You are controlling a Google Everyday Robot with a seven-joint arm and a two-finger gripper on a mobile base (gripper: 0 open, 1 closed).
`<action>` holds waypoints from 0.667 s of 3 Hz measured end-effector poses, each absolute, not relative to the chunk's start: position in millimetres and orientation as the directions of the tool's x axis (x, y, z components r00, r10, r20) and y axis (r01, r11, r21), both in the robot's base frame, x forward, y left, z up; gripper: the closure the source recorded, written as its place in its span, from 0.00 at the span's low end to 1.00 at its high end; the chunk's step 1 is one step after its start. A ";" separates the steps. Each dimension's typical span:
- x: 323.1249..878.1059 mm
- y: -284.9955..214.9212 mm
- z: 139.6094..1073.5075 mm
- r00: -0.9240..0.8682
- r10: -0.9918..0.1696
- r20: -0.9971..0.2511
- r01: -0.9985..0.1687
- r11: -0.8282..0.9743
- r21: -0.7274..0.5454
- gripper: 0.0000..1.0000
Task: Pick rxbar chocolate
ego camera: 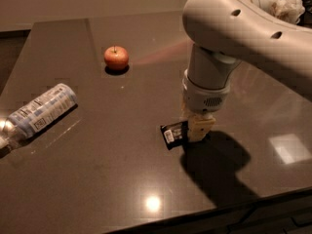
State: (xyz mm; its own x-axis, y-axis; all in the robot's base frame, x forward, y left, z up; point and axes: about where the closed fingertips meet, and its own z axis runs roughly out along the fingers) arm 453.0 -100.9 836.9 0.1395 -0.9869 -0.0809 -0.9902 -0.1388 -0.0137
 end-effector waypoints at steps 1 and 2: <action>457.0 -118.1 863.3 0.075 -0.990 -0.120 -0.997 -0.072 -0.032 1.00; 462.1 -137.2 914.2 0.006 -0.980 -0.198 -0.997 0.008 -0.070 1.00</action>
Offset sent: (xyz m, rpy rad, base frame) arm 0.0130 -0.0618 0.1462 0.2249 -0.0760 -0.2312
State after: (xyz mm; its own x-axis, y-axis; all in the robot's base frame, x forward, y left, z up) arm 462.1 -137.2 914.2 0.0064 -0.9801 -0.1982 -0.9975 0.0077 -0.0703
